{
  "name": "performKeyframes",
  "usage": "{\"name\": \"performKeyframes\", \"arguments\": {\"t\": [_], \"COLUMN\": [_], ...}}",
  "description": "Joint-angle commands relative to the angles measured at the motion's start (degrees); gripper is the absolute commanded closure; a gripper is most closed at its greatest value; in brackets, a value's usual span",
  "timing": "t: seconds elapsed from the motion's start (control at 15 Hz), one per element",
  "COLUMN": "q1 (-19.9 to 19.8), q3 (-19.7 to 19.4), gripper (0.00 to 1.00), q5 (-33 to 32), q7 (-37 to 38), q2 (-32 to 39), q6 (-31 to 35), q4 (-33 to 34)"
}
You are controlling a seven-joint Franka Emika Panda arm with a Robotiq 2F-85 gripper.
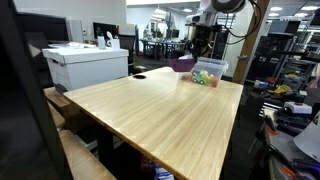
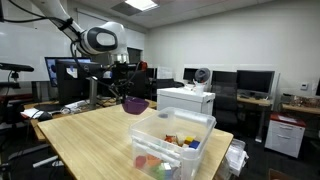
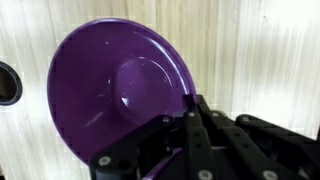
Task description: Pour the contents in the purple bowl into the clear container
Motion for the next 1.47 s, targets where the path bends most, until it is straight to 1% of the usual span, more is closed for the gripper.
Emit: {"name": "performKeyframes", "arguments": {"t": [0.0, 0.4, 1.07, 1.13, 1.2, 1.4], "q1": [-1.5, -1.8, -1.9, -1.9, -1.9, -1.8], "q3": [1.1, 1.2, 1.2, 1.3, 1.3, 1.3], "gripper": [0.99, 0.99, 0.99, 0.99, 0.96, 0.96], "q5": [0.8, 1.2, 1.2, 0.4, 0.4, 0.4], "q7": [-0.3, -0.2, 0.7, 0.2, 0.2, 0.2], "q2": [0.5, 0.4, 0.3, 0.1, 0.1, 0.1], "q6": [-3.6, -5.7, -5.6, -4.5, -4.5, -4.5], "q4": [1.5, 1.7, 1.6, 0.7, 0.7, 0.7]}}
